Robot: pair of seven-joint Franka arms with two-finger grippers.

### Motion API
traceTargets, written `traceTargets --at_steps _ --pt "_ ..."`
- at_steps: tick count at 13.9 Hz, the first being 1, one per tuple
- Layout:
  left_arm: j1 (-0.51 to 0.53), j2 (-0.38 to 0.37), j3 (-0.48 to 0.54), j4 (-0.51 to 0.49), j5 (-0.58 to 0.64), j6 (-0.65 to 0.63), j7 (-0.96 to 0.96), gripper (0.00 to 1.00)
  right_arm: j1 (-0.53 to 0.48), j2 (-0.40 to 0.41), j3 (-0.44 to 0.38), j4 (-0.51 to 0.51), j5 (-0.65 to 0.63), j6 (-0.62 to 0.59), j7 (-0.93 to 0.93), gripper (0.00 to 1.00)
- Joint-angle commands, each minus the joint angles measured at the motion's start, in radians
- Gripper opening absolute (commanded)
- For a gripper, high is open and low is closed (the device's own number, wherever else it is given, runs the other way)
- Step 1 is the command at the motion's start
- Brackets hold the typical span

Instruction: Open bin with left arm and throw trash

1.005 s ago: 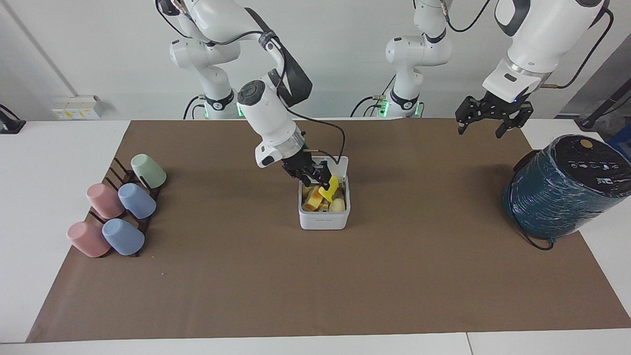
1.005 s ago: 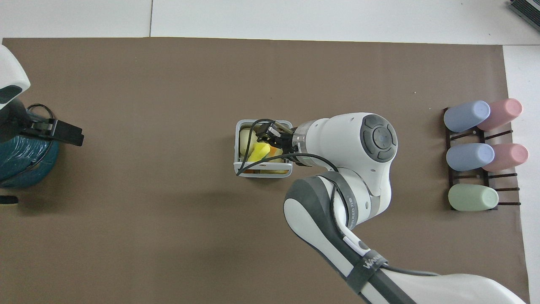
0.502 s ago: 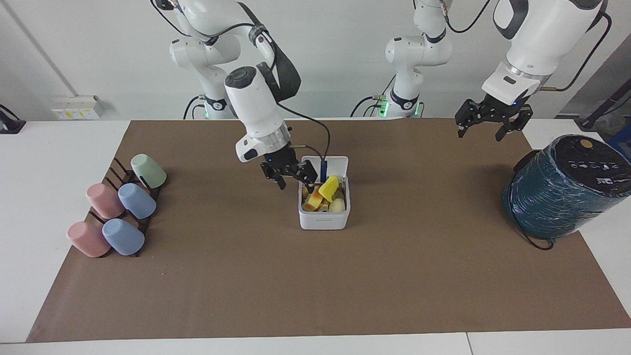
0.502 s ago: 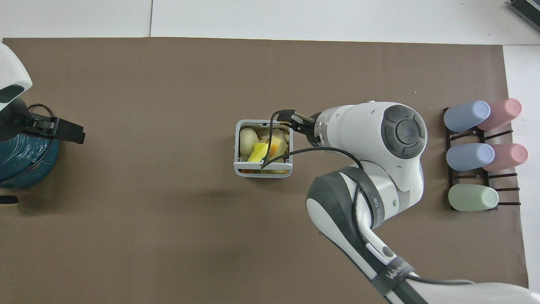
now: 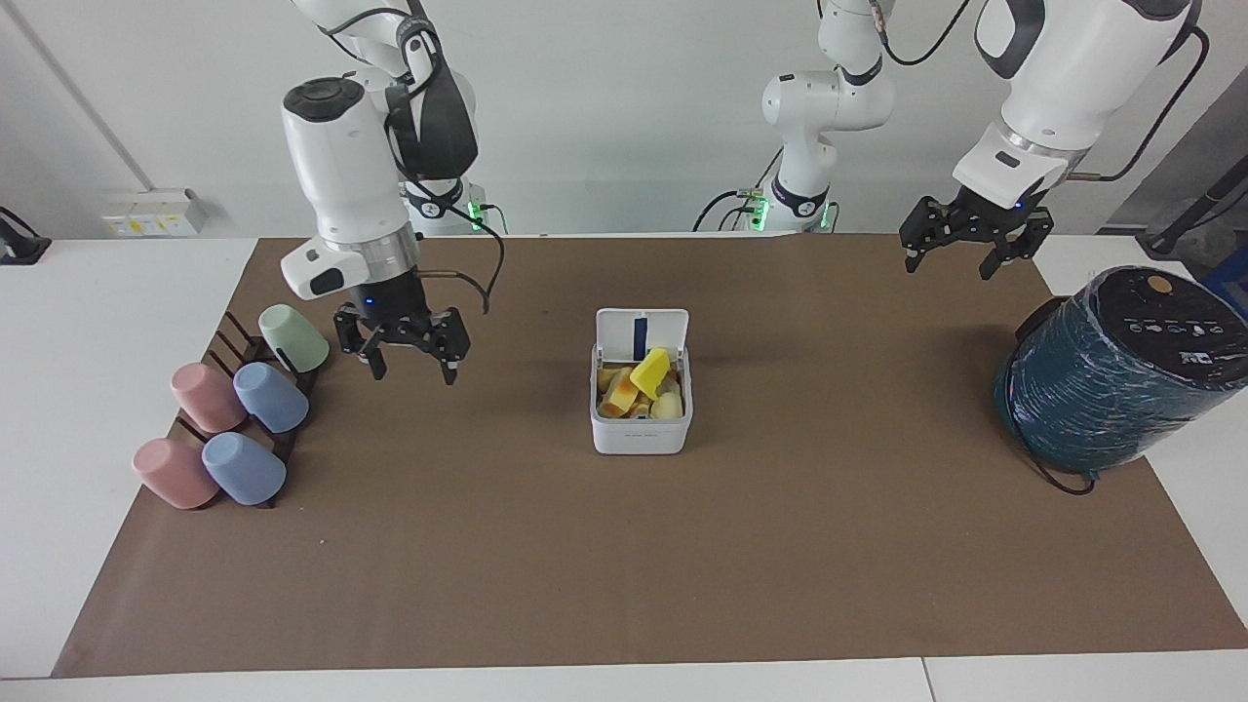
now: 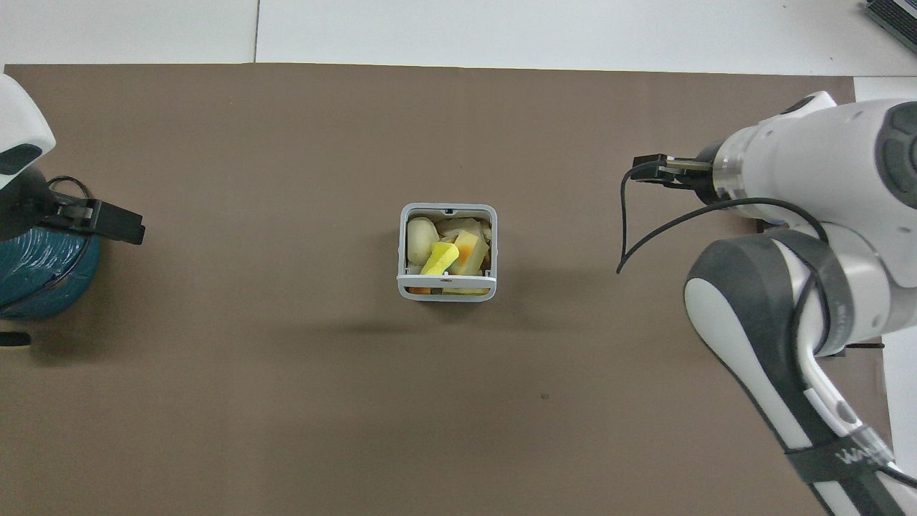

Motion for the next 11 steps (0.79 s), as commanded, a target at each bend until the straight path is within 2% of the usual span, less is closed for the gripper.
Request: traceTargets --at_steps 1,5,9,11 --pt "-0.003 -0.025 0.003 -0.031 0.006 0.015 -0.009 1.00 -0.040 -0.034 0.015 0.087 0.003 -0.164 -0.057 1.00" --pt "-0.003 -0.025 0.003 -0.031 0.006 0.015 -0.009 1.00 -0.076 -0.031 0.012 0.221 0.012 -0.390 -0.089 1.00" --pt "-0.005 -0.025 0.003 -0.031 0.006 0.017 -0.009 1.00 -0.077 -0.071 -0.048 0.232 0.046 -0.502 -0.165 1.00" --pt "-0.006 -0.025 0.003 -0.031 0.006 0.017 -0.008 1.00 -0.018 -0.101 -0.129 0.235 0.046 -0.530 -0.172 1.00"
